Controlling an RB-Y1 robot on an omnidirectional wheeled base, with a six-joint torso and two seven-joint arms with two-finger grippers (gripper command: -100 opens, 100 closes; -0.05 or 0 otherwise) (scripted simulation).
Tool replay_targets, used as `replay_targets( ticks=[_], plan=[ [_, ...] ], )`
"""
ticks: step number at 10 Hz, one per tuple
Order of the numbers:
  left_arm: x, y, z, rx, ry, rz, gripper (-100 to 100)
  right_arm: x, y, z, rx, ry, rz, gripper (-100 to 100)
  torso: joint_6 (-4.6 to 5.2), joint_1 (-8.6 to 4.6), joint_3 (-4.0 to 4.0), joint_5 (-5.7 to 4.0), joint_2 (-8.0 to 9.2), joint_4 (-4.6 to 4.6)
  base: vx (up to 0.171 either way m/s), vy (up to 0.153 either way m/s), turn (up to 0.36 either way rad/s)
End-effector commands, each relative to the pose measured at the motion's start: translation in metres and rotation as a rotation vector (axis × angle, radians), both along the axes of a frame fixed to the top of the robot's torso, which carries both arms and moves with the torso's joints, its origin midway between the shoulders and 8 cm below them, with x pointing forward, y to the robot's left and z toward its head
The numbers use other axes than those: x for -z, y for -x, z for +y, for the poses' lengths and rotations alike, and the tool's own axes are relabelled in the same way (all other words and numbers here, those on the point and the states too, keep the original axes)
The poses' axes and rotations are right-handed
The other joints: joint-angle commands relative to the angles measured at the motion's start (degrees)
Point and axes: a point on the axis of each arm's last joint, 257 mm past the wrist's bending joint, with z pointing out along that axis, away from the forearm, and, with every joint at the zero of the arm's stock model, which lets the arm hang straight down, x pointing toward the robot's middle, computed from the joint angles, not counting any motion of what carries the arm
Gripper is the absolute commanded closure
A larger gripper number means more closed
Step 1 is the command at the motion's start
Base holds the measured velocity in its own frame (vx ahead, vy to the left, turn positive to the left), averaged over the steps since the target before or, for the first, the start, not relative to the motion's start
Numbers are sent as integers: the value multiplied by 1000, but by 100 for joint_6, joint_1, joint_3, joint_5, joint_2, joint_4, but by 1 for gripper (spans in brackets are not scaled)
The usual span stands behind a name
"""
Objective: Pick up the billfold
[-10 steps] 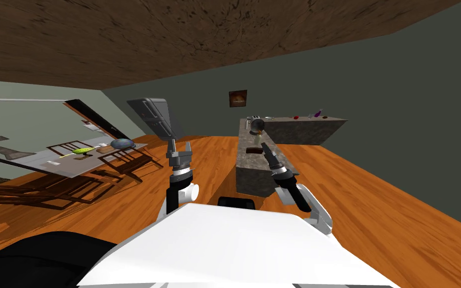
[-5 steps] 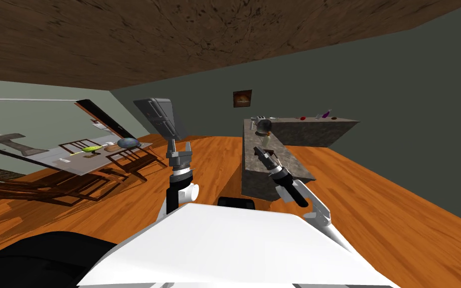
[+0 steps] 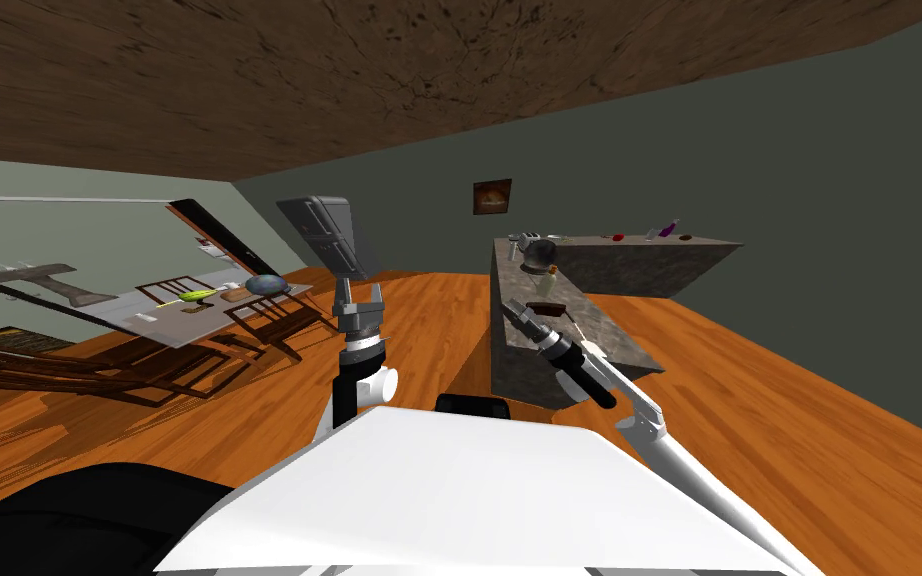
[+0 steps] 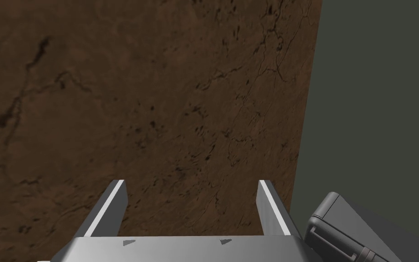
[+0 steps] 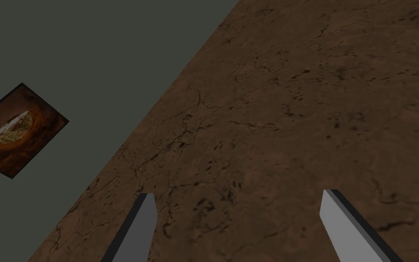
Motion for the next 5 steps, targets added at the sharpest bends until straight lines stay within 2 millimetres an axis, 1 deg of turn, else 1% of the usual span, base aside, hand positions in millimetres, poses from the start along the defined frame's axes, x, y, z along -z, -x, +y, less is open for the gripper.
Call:
replay_targets(
  ticks=[1,2,3,4,5],
  plan=[
    [0,0,0,0,0,0,0,8,0,2,-16,55,-3,-100,0,0,0,0,0,0,70,119,21],
    [0,0,0,0,0,0,0,23,0,5,-40,129,-8,-100,1,-12,0,-1,1,0,99,140,64],
    [0,0,0,0,0,0,0,25,1,3,-43,148,-7,-100,-1,-5,-5,-1,-9,-2,72,124,20],
    [0,0,0,0,0,0,0,40,2,5,-67,221,-11,-100,2,-11,-2,-1,-2,-2,46,115,35],
    [0,0,0,0,0,0,0,43,2,2,-71,242,-10,-100,1,-13,3,-2,6,1,60,94,20]
  ],
)
